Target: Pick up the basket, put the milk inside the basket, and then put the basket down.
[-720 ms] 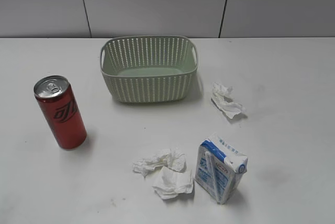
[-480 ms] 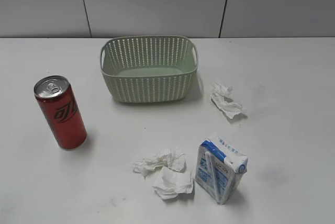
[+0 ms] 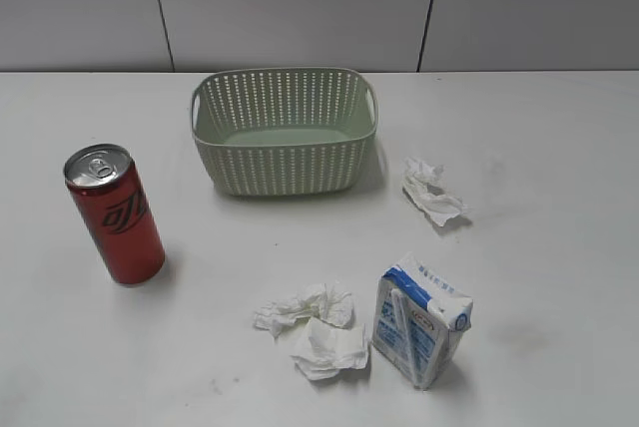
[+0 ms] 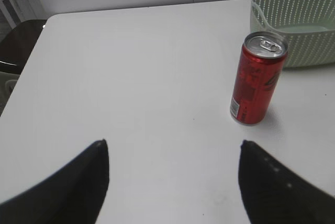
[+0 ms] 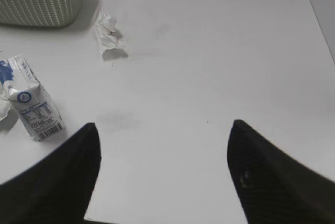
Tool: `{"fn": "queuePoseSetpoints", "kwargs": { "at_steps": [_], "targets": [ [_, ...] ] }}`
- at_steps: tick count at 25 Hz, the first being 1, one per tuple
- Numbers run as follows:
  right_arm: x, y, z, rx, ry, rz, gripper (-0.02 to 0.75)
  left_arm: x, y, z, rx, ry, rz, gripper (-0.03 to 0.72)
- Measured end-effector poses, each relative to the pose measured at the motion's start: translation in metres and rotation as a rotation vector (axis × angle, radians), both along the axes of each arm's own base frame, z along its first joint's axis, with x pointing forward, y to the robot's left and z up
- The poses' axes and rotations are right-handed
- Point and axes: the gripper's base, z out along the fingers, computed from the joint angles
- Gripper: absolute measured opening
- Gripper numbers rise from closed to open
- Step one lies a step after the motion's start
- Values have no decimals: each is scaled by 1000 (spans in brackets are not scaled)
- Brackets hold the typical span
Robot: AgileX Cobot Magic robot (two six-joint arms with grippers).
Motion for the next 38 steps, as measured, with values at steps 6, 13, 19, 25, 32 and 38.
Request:
{"fn": "queuePoseSetpoints", "kwargs": {
  "at_steps": [6, 13, 19, 25, 32, 38],
  "targets": [
    [0, 1, 0, 6, -1, 5, 571, 0, 0, 0, 0, 0, 0, 582],
    [0, 1, 0, 8, -1, 6, 571, 0, 0, 0, 0, -1, 0, 580],
    [0, 2, 0, 17, 0, 12, 571, 12, -1, 9, 2, 49, 0, 580],
    [0, 2, 0, 18, 0, 12, 571, 48, -4, 35, 4, 132, 3, 580],
    [0, 2, 0, 20, 0, 11, 571, 106, -12, 65, -21, 261, -9, 572],
    [0, 2, 0, 20, 0, 11, 571, 166, -25, 88, -105, 391, -46, 563]
  ]
}}
